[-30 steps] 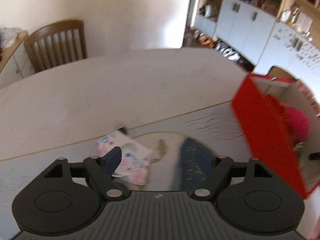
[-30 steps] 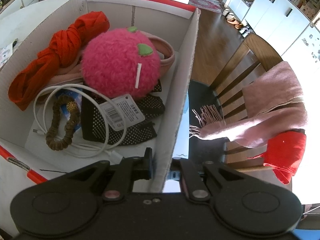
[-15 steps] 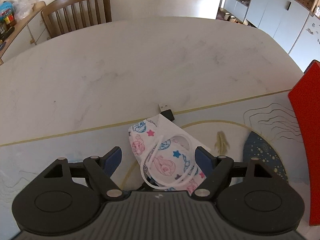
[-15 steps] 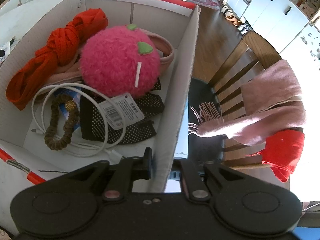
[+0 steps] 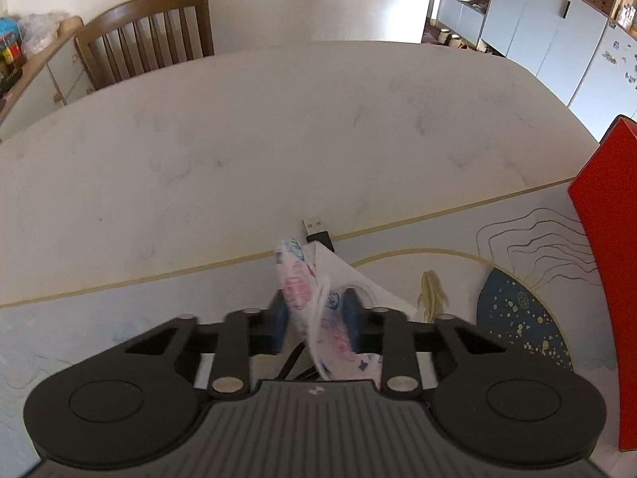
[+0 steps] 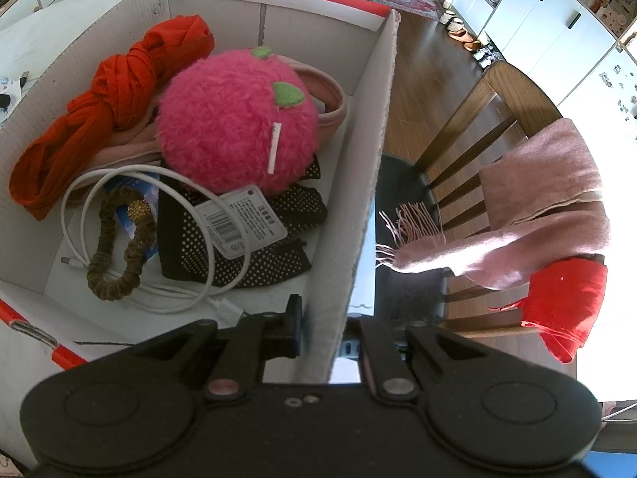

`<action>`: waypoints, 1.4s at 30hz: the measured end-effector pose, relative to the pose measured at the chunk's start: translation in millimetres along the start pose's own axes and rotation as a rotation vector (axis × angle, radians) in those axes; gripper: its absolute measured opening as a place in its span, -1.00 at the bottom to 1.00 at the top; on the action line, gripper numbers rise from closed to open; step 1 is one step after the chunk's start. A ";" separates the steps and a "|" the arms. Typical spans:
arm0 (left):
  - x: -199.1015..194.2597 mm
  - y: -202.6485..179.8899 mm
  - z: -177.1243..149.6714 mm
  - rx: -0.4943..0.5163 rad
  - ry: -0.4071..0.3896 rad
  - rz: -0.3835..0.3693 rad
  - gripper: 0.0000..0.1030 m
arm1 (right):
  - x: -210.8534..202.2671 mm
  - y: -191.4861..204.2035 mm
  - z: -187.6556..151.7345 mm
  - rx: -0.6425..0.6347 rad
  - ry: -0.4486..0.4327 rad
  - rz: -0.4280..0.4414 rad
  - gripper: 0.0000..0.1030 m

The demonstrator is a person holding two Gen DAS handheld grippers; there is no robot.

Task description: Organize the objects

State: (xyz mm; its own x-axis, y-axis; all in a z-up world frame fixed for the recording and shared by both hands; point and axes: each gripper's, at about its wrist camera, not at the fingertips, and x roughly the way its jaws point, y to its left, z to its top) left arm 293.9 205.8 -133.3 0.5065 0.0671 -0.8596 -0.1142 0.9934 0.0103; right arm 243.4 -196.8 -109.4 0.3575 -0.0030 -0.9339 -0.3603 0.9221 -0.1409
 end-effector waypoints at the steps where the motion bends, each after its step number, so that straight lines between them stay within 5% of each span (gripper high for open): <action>1: -1.8 -1.8 0.0 0.010 -0.003 0.009 -0.77 | 0.4 -0.2 0.0 -0.001 0.000 0.001 -0.83; 13: -46.7 -24.3 -0.8 0.054 -0.094 -0.009 -0.94 | 3.9 -1.3 -0.7 -0.016 -0.009 0.005 -0.83; 27: -132.9 -87.2 -4.8 0.134 -0.172 -0.229 -0.94 | 6.5 -1.7 -1.4 -0.034 -0.024 0.007 -0.83; 42: -167.9 -187.1 -9.8 0.307 -0.182 -0.430 -0.94 | 5.6 -3.0 -1.8 -0.030 -0.041 0.028 -0.86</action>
State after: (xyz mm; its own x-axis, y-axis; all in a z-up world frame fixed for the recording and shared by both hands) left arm 221.9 7.8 4.1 0.5950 -0.3618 -0.7177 0.3752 0.9147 -0.1500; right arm 244.9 -200.3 -114.7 0.3817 0.0392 -0.9234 -0.3962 0.9096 -0.1251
